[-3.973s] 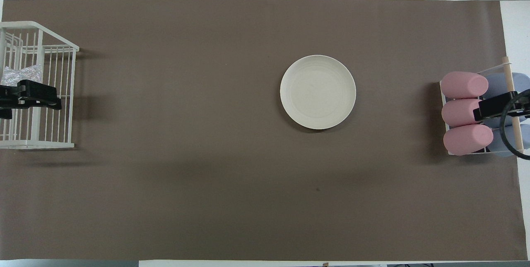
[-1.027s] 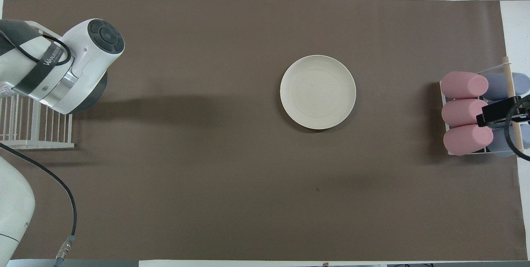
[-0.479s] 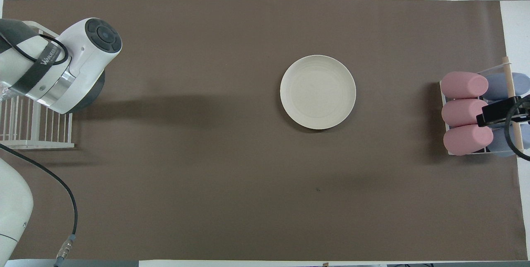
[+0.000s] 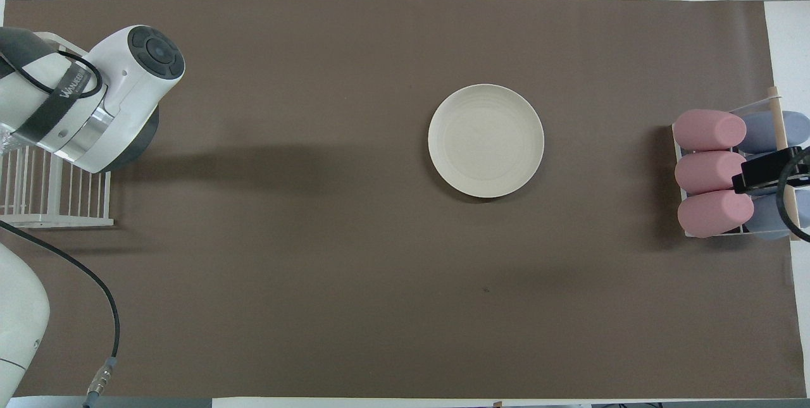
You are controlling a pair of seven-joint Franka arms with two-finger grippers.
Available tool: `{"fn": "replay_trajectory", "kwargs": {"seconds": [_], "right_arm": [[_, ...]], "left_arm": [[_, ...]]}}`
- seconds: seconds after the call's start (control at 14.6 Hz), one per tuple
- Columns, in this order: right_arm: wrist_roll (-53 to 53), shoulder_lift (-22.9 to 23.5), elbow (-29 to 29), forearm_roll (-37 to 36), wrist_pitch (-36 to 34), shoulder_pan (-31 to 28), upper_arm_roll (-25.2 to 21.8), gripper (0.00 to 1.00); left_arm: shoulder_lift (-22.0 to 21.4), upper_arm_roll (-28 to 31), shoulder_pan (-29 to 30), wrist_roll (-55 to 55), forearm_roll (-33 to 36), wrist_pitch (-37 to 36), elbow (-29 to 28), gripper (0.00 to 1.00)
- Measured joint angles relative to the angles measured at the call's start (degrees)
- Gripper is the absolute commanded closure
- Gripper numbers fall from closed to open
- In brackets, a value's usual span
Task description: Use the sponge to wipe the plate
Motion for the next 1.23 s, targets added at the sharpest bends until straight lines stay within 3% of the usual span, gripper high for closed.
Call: {"fn": "replay_trajectory", "kwargs": {"seconds": [0.34, 0.48, 0.82, 1.23], "right_arm": [[0.8, 0.0, 0.0, 0.0, 0.0, -0.1, -0.1, 0.0], [3.8, 0.0, 0.0, 0.0, 0.0, 0.0, -0.1, 0.0], [18.3, 0.0, 0.0, 0.0, 0.1, 0.2, 2.1, 0.0], [43.9, 0.0, -0.7, 0.0, 6.5, 1.7, 7.6, 0.0]], "left_arm": [[-0.5, -0.1, 0.0, 0.3, -0.2, -0.5, 1.1, 1.0], [-1.6, -0.2, 0.0, 2.3, -3.5, -2.6, 3.5, 1.0], [-5.0, 0.1, 0.1, 8.7, -22.6, -13.9, 16.5, 1.0], [-7.5, 0.7, 4.3, 8.2, -51.4, -20.6, 24.4, 1.0]]}}
